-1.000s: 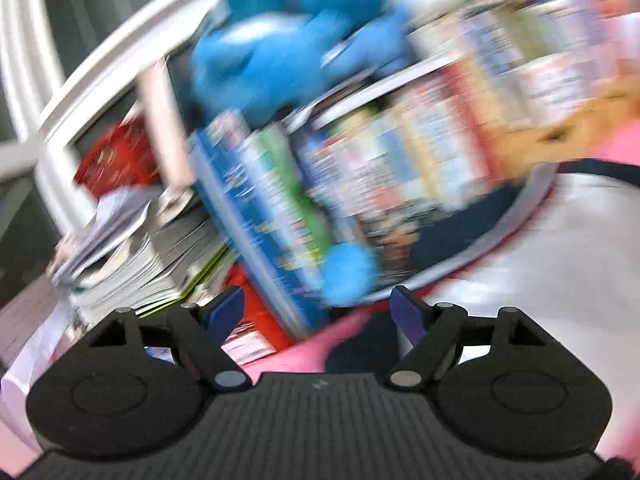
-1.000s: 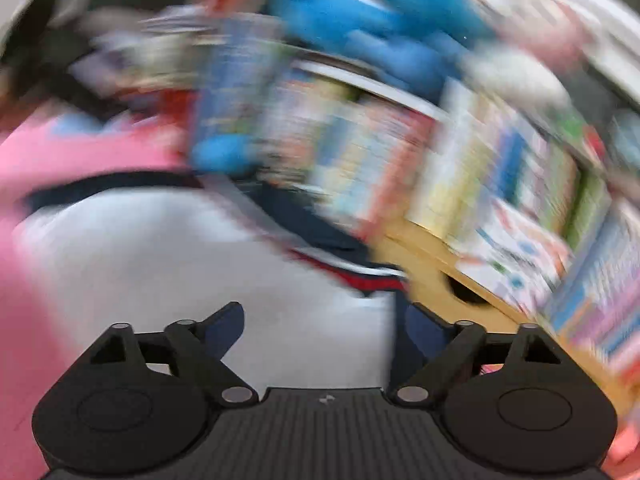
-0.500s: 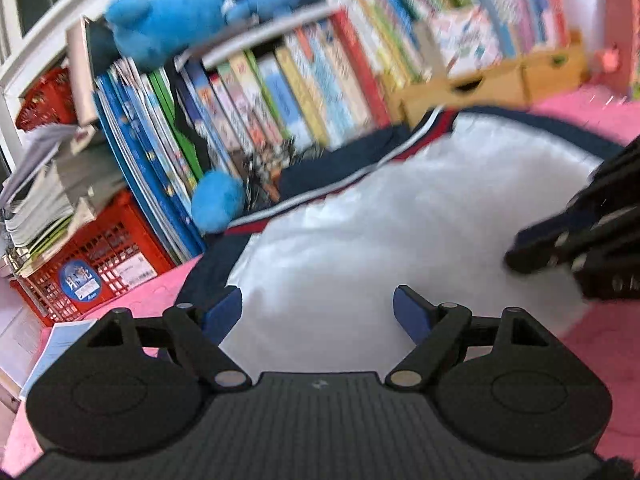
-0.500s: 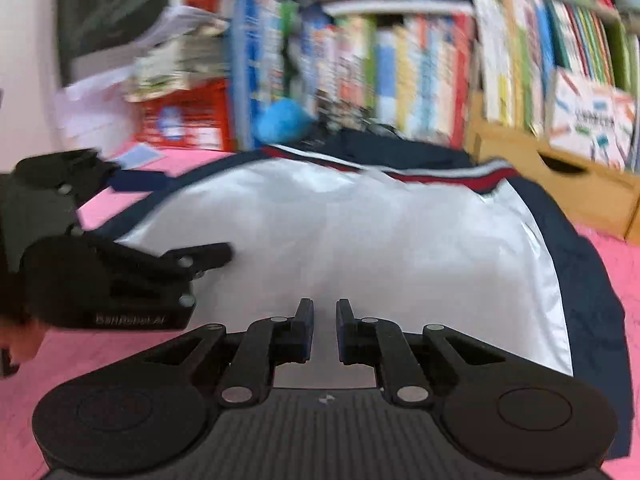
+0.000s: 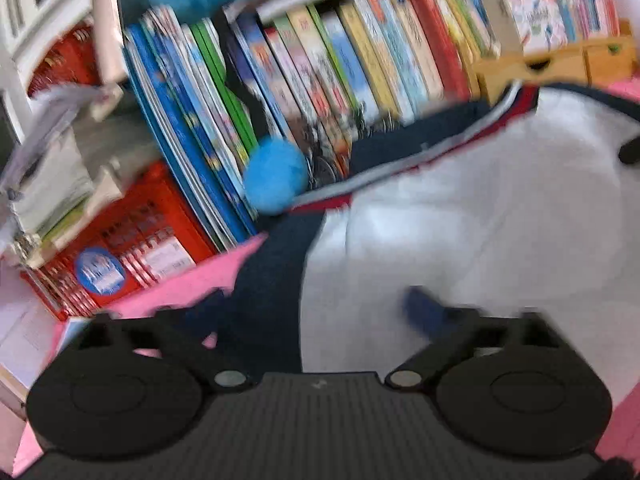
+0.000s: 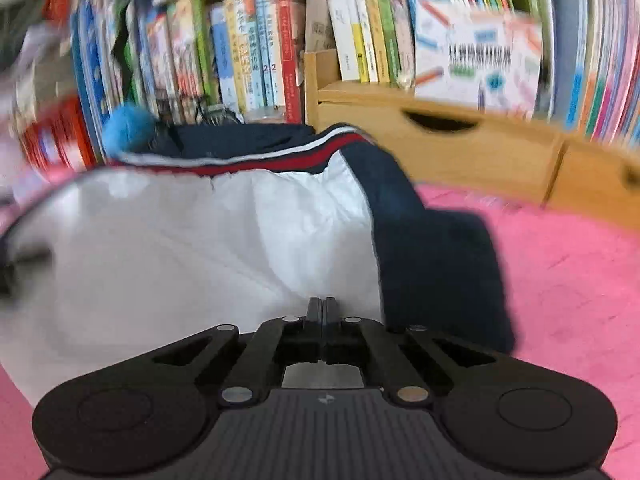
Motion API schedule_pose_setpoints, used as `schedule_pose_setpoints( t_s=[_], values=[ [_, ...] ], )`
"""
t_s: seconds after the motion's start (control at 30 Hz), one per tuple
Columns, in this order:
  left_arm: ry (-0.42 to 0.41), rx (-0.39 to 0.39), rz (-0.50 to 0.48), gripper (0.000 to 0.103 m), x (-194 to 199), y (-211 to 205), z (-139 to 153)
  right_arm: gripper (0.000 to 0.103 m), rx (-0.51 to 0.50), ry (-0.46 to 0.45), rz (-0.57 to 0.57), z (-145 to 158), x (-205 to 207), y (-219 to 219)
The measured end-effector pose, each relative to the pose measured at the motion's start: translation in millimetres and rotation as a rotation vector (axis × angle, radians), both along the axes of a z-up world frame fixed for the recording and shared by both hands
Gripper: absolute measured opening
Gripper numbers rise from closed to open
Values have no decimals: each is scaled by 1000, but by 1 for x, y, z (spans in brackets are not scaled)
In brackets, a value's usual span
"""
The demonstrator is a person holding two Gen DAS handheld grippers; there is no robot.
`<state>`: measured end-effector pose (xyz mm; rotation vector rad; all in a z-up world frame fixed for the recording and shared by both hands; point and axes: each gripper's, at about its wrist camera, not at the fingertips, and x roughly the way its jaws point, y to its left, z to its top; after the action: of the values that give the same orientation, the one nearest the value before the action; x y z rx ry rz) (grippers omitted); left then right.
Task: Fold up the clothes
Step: 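Hold the jacket up with both grippers and flip it over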
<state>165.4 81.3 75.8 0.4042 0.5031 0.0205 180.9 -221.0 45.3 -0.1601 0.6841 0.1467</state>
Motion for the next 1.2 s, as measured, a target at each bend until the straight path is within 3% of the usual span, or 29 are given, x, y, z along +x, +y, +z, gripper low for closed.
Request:
schedule_pose_setpoints(
  t_s=[0.03, 0.07, 0.13, 0.2, 0.27, 0.33, 0.43, 0.5, 0.53, 0.57, 0.6, 0.67, 0.8, 0.9, 0.97, 1.0, 1.03, 1.07, 1.1, 1.2],
  values=[
    [-18, -17, -37, 71, -9, -3, 7, 46, -60, -37, 52, 4, -10, 10],
    [-36, -23, -86, 74, -21, -5, 13, 64, -103, -76, 112, 8, -21, 18],
    [-61, 2, -175, 77, -44, -14, 21, 64, -137, -164, 271, 19, -54, 31],
    [-67, 36, -261, 76, -72, -24, 21, 60, -209, -211, 411, 33, -90, 49],
    [-52, 52, -335, 77, -100, -37, 15, 38, -327, -211, 511, 34, -119, 70],
    [-59, 105, -413, 77, -126, -56, 4, 38, -433, -211, 604, 24, -141, 90],
    [-47, 200, -504, 76, -138, -84, -14, 36, -495, -169, 649, 7, -142, 110],
    [-21, 228, -545, 66, -133, -95, -22, 34, -498, -176, 633, 2, -132, 114],
    [-2, 237, -574, 60, -128, -98, -24, 23, -489, -180, 616, 0, -125, 112],
    [18, 247, -594, 45, -122, -100, -26, 18, -466, -187, 593, 1, -118, 107],
    [28, 260, -603, 40, -116, -103, -28, 17, -429, -183, 574, 2, -111, 103],
    [20, 285, -600, 39, -106, -107, -30, 15, -379, -190, 543, 6, -102, 97],
    [16, 325, -554, 33, -83, -104, -32, 16, -384, -220, 572, 7, -106, 92],
    [22, 316, -521, 33, -71, -96, -30, 25, -454, -240, 638, 1, -116, 94],
    [14, 298, -507, 33, -67, -91, -25, 41, -488, -246, 671, -5, -119, 101],
    [16, 291, -506, 33, -66, -91, -23, 41, -501, -249, 684, -8, -120, 105],
    [17, 284, -504, 33, -65, -90, -21, 39, -516, -249, 693, -11, -119, 109],
    [20, 284, -502, 33, -64, -89, -20, 19, -533, -245, 694, -14, -117, 114],
    [27, 305, -497, 33, -63, -89, -22, 9, -558, -241, 689, -17, -113, 119],
    [53, 358, -455, 30, -59, -78, -30, 9, -639, -249, 695, -24, -107, 119]
  ],
)
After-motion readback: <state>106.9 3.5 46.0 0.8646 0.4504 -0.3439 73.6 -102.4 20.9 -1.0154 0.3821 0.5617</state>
